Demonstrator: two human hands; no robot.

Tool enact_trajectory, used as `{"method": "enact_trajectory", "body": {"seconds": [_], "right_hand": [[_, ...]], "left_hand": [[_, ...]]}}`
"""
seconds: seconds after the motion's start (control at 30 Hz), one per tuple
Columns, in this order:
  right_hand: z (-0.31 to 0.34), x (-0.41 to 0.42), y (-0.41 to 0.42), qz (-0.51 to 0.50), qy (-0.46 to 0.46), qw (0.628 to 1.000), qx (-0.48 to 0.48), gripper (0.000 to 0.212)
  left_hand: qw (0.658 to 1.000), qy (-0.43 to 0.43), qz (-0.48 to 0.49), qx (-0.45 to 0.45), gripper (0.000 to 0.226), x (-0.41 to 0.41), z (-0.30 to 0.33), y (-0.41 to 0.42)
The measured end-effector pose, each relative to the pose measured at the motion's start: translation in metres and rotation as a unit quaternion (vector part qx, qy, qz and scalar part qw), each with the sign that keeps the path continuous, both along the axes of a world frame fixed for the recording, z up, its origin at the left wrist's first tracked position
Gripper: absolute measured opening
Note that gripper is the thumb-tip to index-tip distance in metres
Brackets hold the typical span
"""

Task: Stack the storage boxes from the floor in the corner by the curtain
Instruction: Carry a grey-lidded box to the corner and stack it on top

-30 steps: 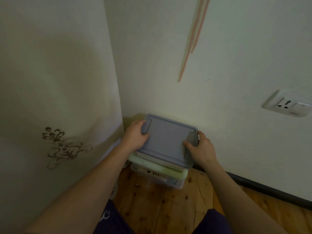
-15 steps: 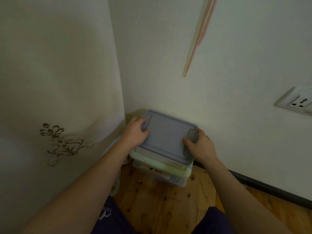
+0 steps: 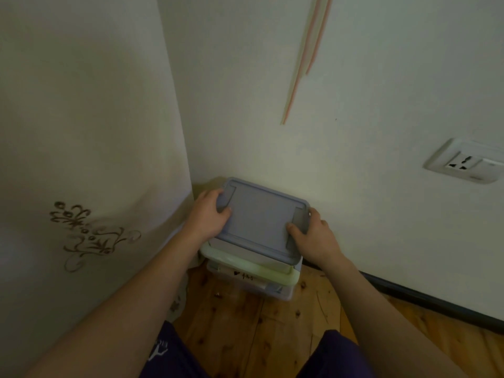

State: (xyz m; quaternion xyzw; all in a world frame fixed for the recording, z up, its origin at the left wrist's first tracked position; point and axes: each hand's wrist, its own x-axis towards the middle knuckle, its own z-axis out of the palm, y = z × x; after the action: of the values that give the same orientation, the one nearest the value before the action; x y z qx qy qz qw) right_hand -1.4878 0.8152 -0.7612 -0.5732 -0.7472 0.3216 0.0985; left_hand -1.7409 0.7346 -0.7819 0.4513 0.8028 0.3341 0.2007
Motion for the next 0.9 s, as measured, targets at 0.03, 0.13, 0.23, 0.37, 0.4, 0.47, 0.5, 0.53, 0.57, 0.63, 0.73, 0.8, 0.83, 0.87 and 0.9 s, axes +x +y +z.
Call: {"method": "enact_trajectory", "body": {"seconds": [0.03, 0.13, 0.23, 0.37, 0.4, 0.47, 0.5, 0.53, 0.57, 0.63, 0.73, 0.8, 0.83, 0.87, 0.9], "right_hand": [[0.002, 0.003, 0.001, -0.003, -0.01, 1.0, 0.01, 0.079], [0.016, 0.01, 0.003, -0.02, -0.016, 0.999, 0.033, 0.074], [0.038, 0.014, 0.001, -0.027, 0.0, 0.999, 0.046, 0.068], [0.103, 0.02, -0.01, -0.023, 0.019, 0.998, 0.047, 0.067], [0.125, 0.021, -0.012, -0.023, 0.023, 0.998, 0.048, 0.066], [0.167, 0.023, -0.016, -0.021, 0.03, 0.998, 0.049, 0.064], [0.189, 0.024, -0.017, -0.019, 0.032, 0.998, 0.051, 0.063], [0.212, 0.024, -0.019, -0.016, 0.032, 0.998, 0.052, 0.062], [0.229, 0.025, -0.021, -0.013, 0.035, 0.998, 0.055, 0.061], [0.27, 0.025, -0.025, -0.008, 0.037, 0.997, 0.06, 0.059], [0.341, 0.027, -0.036, -0.004, 0.041, 0.997, 0.069, 0.058], [0.386, 0.026, -0.041, 0.005, 0.053, 0.995, 0.079, 0.058], [0.41, 0.025, -0.045, 0.004, 0.06, 0.995, 0.079, 0.057], [0.424, 0.024, -0.048, 0.006, 0.066, 0.994, 0.085, 0.056], [0.446, 0.022, -0.052, 0.006, 0.076, 0.993, 0.089, 0.055]], "left_hand": [[1.0, -0.006, 0.008, 0.003, 0.057, 0.0, 0.003, -0.001], [0.999, -0.009, 0.03, 0.018, 0.056, 0.0, 0.019, -0.005], [0.998, -0.018, 0.046, 0.041, 0.055, 0.004, 0.04, -0.013], [0.997, -0.037, 0.051, 0.053, 0.052, 0.018, 0.099, -0.029], [0.996, -0.041, 0.056, 0.055, 0.051, 0.021, 0.119, -0.032], [0.994, -0.057, 0.068, 0.069, 0.049, 0.027, 0.16, -0.038], [0.992, -0.068, 0.074, 0.08, 0.048, 0.03, 0.182, -0.041], [0.99, -0.076, 0.08, 0.085, 0.047, 0.032, 0.204, -0.045], [0.989, -0.08, 0.082, 0.092, 0.045, 0.035, 0.22, -0.048], [0.987, -0.09, 0.085, 0.105, 0.042, 0.038, 0.26, -0.055], [0.98, -0.117, 0.104, 0.124, 0.037, 0.047, 0.329, -0.069], [0.974, -0.137, 0.114, 0.141, 0.035, 0.053, 0.373, -0.078], [0.971, -0.148, 0.118, 0.147, 0.034, 0.055, 0.396, -0.083], [0.968, -0.154, 0.121, 0.155, 0.032, 0.058, 0.411, -0.088], [0.966, -0.158, 0.123, 0.162, 0.031, 0.06, 0.434, -0.094]]}}
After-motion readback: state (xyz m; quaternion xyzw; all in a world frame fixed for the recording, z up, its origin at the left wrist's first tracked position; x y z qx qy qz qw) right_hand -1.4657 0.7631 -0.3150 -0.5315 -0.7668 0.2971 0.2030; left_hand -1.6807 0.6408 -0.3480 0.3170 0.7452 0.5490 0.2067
